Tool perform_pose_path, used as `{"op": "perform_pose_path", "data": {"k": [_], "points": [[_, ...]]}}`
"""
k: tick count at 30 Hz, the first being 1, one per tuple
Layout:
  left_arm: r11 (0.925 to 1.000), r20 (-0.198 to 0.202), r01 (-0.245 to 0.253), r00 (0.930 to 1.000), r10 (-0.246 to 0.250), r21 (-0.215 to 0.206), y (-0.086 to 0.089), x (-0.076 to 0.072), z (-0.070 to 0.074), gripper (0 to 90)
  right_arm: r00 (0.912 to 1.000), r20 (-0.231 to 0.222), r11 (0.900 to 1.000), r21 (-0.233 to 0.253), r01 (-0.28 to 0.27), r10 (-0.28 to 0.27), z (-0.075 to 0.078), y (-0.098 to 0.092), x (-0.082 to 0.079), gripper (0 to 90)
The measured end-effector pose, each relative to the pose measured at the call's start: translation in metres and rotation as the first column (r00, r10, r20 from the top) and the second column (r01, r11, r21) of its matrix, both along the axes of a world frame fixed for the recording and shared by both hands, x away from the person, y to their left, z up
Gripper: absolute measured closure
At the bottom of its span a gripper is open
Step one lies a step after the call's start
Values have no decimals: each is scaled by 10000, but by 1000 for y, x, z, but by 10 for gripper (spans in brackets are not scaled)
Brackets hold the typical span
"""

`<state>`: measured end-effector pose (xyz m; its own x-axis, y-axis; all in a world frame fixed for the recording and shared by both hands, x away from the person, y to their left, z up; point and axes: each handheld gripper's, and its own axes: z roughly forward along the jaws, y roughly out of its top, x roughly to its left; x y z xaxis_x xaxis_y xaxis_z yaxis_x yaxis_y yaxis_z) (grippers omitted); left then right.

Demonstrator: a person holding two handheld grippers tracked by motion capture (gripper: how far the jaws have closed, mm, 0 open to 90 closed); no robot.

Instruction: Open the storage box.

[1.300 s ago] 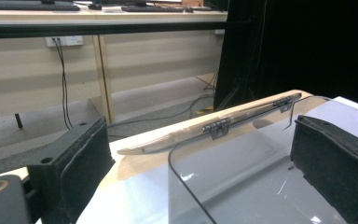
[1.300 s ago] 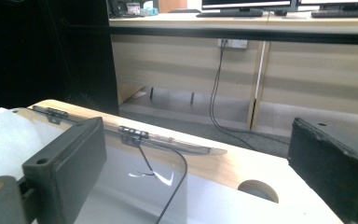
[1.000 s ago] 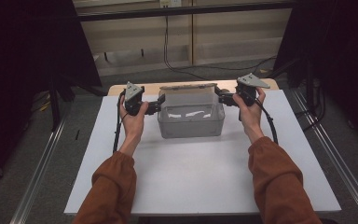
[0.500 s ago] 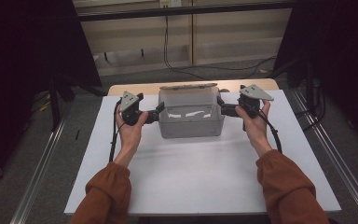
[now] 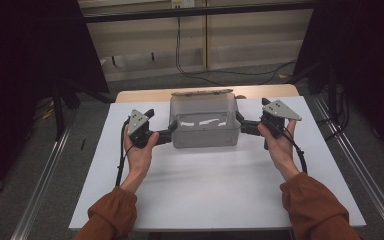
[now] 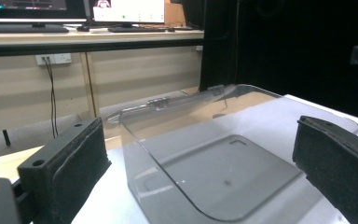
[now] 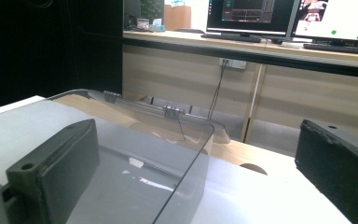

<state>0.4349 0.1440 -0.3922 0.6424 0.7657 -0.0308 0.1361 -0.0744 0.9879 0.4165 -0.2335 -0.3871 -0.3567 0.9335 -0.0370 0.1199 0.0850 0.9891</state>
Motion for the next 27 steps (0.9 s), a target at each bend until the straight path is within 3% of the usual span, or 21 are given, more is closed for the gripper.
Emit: {"op": "perform_pose_path", "data": {"k": [2,8,15,18,21,27], "points": [[10000,67,15,10000,-15,-83,2,-5,0,27,10000,84,10000,-44,5,-4,-1,0,-5,0],[9980,-240,-118,9997,103,-627,12,-17,-6,22,9999,-139,9999,-140,2,-4,-9,-4,-20,0],[9983,-105,-528,9986,526,-256,22,-35,-15,22,9995,-234,9995,-265,189,-195,-16,-8,-37,0],[9972,-149,-674,9976,669,-333,29,-42,-16,22,9995,-169,9992,-308,260,-265,-20,-11,-48,0],[9929,-73,-1129,9936,1127,-374,34,-50,-18,23,9990,-84,9985,-303,445,-448,-24,-15,-57,0],[9914,-200,-1257,9919,1251,-369,43,-65,-24,27,9975,58,9973,-213,703,-702,-29,-25,-75,0]]}}
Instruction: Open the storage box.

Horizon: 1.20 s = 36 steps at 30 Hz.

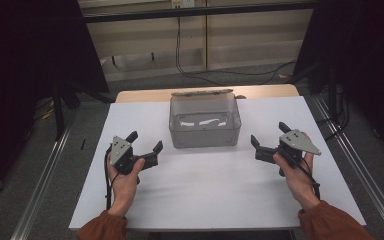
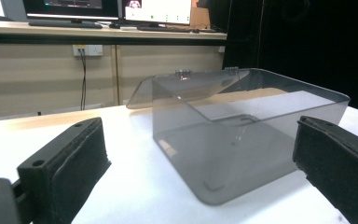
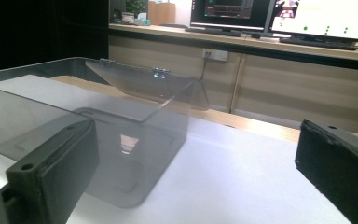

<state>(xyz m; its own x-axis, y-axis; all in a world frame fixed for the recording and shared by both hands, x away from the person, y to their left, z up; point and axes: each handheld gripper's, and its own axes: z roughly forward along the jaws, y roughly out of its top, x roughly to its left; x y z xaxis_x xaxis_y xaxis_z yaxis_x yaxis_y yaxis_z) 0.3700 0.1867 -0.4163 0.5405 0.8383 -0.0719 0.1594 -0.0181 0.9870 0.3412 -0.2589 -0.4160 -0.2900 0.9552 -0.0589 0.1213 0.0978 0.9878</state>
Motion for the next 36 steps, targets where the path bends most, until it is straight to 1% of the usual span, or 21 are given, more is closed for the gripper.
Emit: {"op": "perform_pose_path", "data": {"k": [2,4,7,11,12,15,17,19,21,22,23,24,25,27,30,31,32,33,34,35,36], "points": [[10000,-54,-5,10000,5,-38,3,-3,-1,27,9999,38,9999,73,113,-113,-1,-4,-5,0],[9999,-79,-7,10000,6,-148,5,-7,-1,27,9999,-4,9998,122,124,-124,-3,-8,-11,0],[9998,-93,-35,10000,33,-193,8,-13,-1,27,9996,-63,9995,157,259,-258,-6,-14,-19,0],[9999,-88,-123,9999,123,-52,13,-22,-2,27,9991,-116,9987,274,418,-415,-8,-21,-33,0],[9999,-96,-88,9999,87,-102,14,-24,-2,27,9989,-102,9985,277,463,-460,-8,-23,-36,0],[10000,-270,-8,9996,7,-64,18,-28,-4,27,9984,-174,9981,275,548,-543,-9,-27,-46,0],[9997,-279,-229,9994,228,-28,23,-31,-4,27,9976,-185,9975,179,678,-674,-10,-30,-52,0],[9991,-306,-432,9986,431,-1,25,-35,-4,27,9971,-339,9973,234,695,-687,-14,-34,-59,0],[9989,-365,-456,9983,459,91,27,-39,-5,27,9959,-448,9959,418,802,-783,-16,-39,-64,0],[9984,-407,-565,9976,567,51,27,-41,-6,28,9950,-499,9944,564,892,-864,-16,-40,-66,0],[9976,-480,-684,9965,685,47,26,-44,-8,29,9948,-504,9942,567,917,-889,-17,-41,-68,0],[9976,-594,-681,9959,687,119,27,-46,-9,29,9947,-560,9949,481,887,-859,-18,-41,-70,0],[9977,-618,-663,9959,668,99,27,-48,-10,29,9947,-584,9954,396,870,-846,-19,-42,-72,0],[9978,-552,-636,9964,645,182,29,-54,-10,29,9950,-561,9958,353,841,-820,-20,-43,-76,2],[9964,-366,-829,9958,836,198,35,-63,-12,29,9948,-549,9961,159,867,-857,-21,-47,-84,1],[9958,-372,-874,9954,884,282,36,-64,-13,29,9946,-627,9962,235,842,-826,-23,-48,-86,0],[9955,-412,-915,9949,926,264,35,-65,-13,29,9946,-712,9964,316,784,-760,-24,-49,-87,2],[9954,-454,-882,9949,898,368,35,-64,-14,29,9945,-699,9962,338,808,-783,-23,-49,-86,4],[9955,-496,-882,9947,899,351,34,-64,-14,29,9950,-577,9962,280,828,-811,-23,-49,-86,6],[9957,-509,-859,9949,876,352,34,-63,-14,29,9951,-541,9958,338,848,-829,-23,-49,-85,6],[9954,-542,-836,9948,860,458,34,-62,-15,29,9954,-553,9959,415,809,-785,-24,-49,-83,8]]}}
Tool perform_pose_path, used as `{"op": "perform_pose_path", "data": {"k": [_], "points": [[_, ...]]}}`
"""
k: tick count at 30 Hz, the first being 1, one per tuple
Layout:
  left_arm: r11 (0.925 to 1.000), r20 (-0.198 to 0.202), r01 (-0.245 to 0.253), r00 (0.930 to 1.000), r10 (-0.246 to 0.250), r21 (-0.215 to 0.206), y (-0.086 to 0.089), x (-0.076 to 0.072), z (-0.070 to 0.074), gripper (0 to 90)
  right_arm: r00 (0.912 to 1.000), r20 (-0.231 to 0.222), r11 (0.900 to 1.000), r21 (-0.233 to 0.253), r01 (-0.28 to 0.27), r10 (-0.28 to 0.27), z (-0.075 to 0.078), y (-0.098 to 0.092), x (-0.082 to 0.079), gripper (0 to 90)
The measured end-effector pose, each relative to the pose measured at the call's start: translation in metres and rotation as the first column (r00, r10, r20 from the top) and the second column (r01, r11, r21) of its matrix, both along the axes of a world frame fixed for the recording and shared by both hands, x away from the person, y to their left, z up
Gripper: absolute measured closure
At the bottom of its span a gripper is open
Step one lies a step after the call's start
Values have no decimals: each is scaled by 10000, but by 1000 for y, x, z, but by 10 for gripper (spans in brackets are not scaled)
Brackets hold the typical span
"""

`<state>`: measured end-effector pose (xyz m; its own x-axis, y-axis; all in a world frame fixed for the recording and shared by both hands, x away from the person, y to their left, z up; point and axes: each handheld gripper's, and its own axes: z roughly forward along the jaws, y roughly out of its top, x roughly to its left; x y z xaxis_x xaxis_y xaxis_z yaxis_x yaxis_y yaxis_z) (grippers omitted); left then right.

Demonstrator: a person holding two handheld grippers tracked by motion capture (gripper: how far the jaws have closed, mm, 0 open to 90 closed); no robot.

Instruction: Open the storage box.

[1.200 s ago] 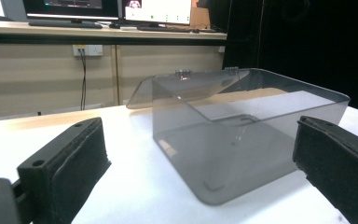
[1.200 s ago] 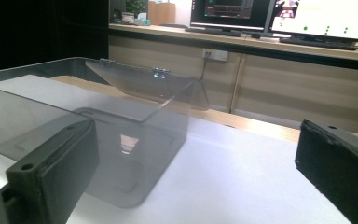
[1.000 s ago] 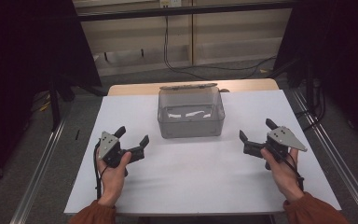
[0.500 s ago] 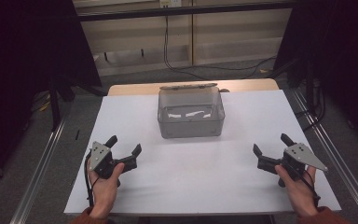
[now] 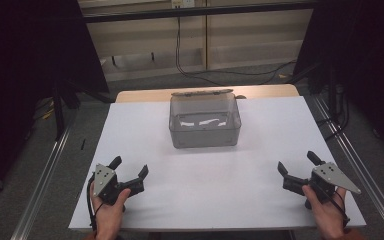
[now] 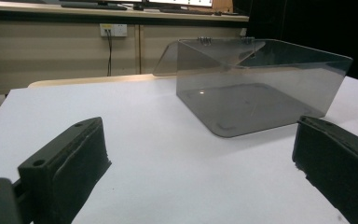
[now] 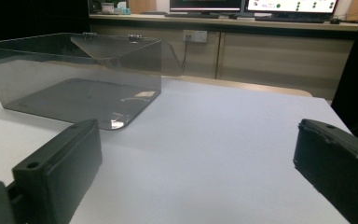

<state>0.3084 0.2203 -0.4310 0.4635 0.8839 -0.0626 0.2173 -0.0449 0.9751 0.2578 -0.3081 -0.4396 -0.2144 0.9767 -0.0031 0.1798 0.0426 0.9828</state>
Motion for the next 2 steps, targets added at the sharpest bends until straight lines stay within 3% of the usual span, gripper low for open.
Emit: {"op": "perform_pose_path", "data": {"k": [2], "points": [[9997,-124,-59,9999,62,247,0,3,-1,29,10000,-5,10000,5,7,-7,0,0,1,4]]}}
